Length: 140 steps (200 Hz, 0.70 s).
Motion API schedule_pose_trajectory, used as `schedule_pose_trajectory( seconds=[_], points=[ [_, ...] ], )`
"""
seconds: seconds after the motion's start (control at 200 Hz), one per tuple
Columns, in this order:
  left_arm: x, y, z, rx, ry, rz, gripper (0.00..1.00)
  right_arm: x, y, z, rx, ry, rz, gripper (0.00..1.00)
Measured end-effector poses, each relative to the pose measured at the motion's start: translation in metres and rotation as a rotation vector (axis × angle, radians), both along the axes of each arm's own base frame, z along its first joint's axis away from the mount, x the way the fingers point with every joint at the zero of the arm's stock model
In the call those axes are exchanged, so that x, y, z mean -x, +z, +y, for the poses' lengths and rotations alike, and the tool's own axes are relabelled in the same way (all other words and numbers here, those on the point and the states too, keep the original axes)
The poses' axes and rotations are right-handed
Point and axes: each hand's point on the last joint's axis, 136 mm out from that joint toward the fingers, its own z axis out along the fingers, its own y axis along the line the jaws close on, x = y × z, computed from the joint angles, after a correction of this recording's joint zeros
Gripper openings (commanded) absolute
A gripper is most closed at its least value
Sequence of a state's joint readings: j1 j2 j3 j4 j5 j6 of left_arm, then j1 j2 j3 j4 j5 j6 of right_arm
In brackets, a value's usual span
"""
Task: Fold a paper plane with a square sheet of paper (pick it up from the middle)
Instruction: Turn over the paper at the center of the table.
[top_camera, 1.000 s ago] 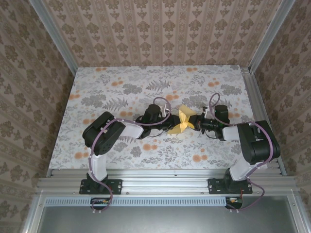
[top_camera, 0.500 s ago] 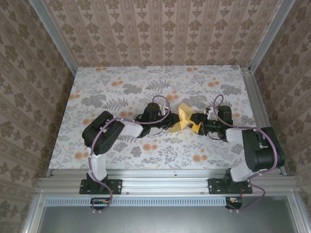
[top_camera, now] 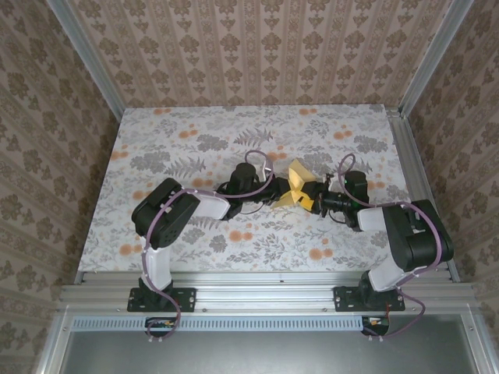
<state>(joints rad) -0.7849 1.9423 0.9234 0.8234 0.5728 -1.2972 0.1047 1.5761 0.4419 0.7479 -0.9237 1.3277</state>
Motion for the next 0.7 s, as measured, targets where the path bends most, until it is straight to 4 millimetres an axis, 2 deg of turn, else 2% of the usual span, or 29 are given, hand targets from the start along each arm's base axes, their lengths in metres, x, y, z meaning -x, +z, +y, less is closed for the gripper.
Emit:
schedule_pose_trajectory(
  seconds=[0.195,0.355,0.525,0.7],
  points=[
    [0.003,-0.005,0.003,-0.002,0.004,0.018,0.22,-0.002,0.001,0.0,-0.017,-0.013,0.007,0.24],
    [0.004,-0.008,0.004,-0.006,0.005,0.027,0.26,-0.002,0.002,0.0,-0.021,-0.014,0.003,0.16],
    [0.004,-0.008,0.004,-0.006,0.005,0.028,0.32,-0.002,0.002,0.0,-0.02,-0.013,-0.004,0.12],
    [0.002,-0.013,0.008,-0.031,0.006,0.025,0.46,0.002,-0.009,-0.001,0.022,0.007,0.014,0.03]
  ],
)
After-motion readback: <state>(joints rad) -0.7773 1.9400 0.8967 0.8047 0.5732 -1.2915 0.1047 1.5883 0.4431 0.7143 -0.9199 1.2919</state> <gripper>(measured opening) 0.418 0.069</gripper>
